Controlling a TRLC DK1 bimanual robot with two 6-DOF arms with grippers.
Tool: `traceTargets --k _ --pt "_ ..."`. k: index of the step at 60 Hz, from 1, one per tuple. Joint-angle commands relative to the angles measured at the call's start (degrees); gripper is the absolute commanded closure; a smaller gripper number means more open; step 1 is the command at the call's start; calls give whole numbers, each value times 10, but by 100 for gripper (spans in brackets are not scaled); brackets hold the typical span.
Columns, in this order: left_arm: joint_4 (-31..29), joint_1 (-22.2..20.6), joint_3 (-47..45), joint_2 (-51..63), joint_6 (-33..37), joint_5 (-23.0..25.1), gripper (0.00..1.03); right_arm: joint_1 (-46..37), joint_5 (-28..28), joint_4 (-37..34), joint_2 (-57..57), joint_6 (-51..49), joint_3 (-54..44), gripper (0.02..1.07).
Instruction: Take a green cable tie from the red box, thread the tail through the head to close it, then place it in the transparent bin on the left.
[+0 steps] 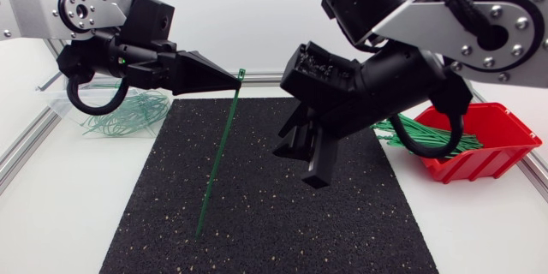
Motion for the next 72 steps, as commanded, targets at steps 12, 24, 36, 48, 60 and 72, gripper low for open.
traceTargets --k 12,24,36,48,60,72 --pt "301 5 -81 -2 -223 -87 100 7 51 0 43 -55 -5 73" --pt "396 -3 -67 40 -358 -85 100 15 60 -25 84 -100 4 72" --pt "389 -20 -41 71 -399 -80 100 48 101 -21 103 -138 11 72" --pt "389 -17 -28 100 -410 -80 100 64 136 -12 123 -182 10 72" --pt "388 -14 -25 107 -412 -79 100 73 138 37 131 -222 -14 72" --pt "377 -1 -12 123 -416 -72 100 99 214 180 127 -288 -94 70"
